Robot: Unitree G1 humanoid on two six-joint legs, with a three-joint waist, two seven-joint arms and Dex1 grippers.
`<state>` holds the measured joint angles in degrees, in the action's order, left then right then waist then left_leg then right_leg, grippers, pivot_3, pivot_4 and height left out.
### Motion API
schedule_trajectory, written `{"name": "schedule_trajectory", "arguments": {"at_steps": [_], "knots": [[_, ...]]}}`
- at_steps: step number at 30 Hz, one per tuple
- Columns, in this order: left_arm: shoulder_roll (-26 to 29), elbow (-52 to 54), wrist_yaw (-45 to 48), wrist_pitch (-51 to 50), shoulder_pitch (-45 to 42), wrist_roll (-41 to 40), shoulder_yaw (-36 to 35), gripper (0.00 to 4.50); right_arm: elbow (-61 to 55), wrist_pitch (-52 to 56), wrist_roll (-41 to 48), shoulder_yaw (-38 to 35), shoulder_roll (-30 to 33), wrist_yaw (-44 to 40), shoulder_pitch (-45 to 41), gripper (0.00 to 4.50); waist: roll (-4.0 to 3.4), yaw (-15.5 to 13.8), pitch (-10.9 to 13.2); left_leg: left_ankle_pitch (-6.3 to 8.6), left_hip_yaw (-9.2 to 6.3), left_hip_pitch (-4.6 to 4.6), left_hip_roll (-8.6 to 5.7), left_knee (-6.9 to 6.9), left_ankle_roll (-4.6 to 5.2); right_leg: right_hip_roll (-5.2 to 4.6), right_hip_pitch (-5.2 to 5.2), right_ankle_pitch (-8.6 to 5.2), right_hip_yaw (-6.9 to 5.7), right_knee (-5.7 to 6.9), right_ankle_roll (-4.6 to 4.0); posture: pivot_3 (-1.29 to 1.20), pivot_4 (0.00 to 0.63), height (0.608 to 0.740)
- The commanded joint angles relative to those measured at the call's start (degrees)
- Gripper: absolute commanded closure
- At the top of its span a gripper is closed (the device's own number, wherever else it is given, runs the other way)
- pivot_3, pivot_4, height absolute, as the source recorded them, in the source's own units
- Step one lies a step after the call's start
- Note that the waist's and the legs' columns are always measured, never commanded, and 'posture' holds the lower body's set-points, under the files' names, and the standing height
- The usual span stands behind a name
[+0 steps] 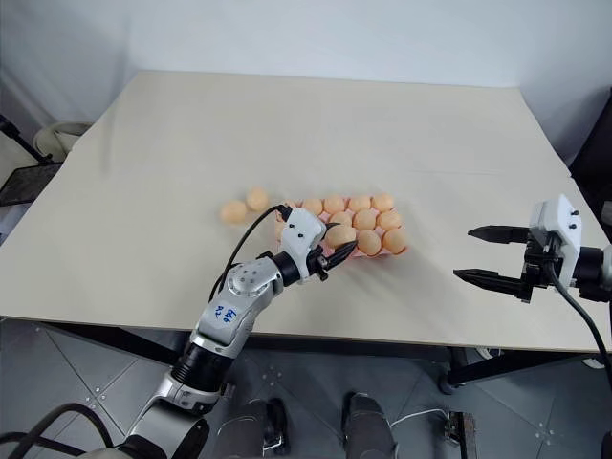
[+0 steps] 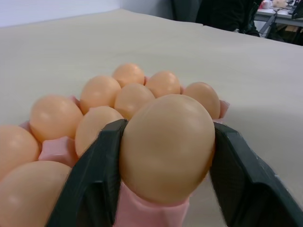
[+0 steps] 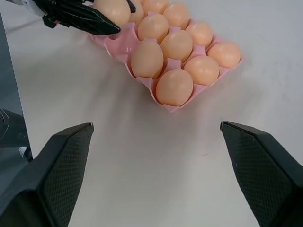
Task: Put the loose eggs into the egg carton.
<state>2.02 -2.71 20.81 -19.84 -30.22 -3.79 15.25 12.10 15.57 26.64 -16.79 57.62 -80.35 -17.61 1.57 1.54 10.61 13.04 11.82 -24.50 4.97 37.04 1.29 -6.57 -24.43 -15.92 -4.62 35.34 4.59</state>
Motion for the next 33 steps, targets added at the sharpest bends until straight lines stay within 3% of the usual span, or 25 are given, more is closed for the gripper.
{"name": "schedule_trajectory", "arguments": {"at_steps": [1,3,14,22,28,33], "knots": [[-0.87,1.19,-0.2,1.48,-1.25,0.66,0.19,0.53,-1.53,0.22,1.47,-2.84,1.06,0.73,0.33,0.0,0.0,0.0,0.0,0.0,0.0,-0.01,-0.01,0.0,0.01,-0.01,0.0,0.0,0.0,-0.01,0.0,0.0,0.15,0.74],[-0.85,1.35,-0.26,1.3,-1.27,0.74,0.1,0.03,-1.68,0.34,1.53,-2.77,1.05,0.95,0.36,0.0,0.0,0.04,0.0,0.01,0.0,-0.01,-0.02,-0.01,0.02,-0.01,0.0,0.0,0.0,-0.02,0.01,0.0,0.15,0.74],[1.04,12.91,-0.24,-3.69,0.42,-0.99,-2.24,0.03,-1.36,0.15,1.28,-1.61,0.7,1.49,-0.57,0.0,-0.01,0.03,0.0,0.02,0.0,-0.03,-0.02,-0.03,0.03,-0.01,-0.01,0.01,0.0,-0.04,0.01,0.0,0.15,0.74],[7.69,28.31,-0.58,-10.62,5.75,-4.98,-11.88,0.03,-1.43,0.07,1.5,-1.36,0.12,1.75,-0.89,0.0,-0.03,0.06,0.01,0.02,-0.06,-0.02,0.0,-0.03,0.02,0.04,-0.02,0.01,0.03,-0.02,0.01,0.0,0.15,0.74],[9.47,39.53,-1.81,-7.52,20.33,-9.01,-23.26,0.03,-0.93,-0.1,1.88,-1.18,-0.12,1.36,-1.38,0.0,-0.04,0.19,0.0,0.11,-0.01,-0.04,0.08,-0.06,0.13,-0.04,-0.01,0.01,0.11,-0.1,0.03,0.0,0.15,0.74],[13.45,39.78,2.27,-4.97,32.47,-14.83,-34.12,0.03,1.28,-0.57,1.13,0.87,-0.29,0.22,-3.72,0.0,-0.05,0.21,0.02,0.15,-0.02,-0.02,0.16,-0.03,0.05,0.04,-0.06,-0.03,0.13,-0.1,-0.05,0.0,0.15,0.74]]}}
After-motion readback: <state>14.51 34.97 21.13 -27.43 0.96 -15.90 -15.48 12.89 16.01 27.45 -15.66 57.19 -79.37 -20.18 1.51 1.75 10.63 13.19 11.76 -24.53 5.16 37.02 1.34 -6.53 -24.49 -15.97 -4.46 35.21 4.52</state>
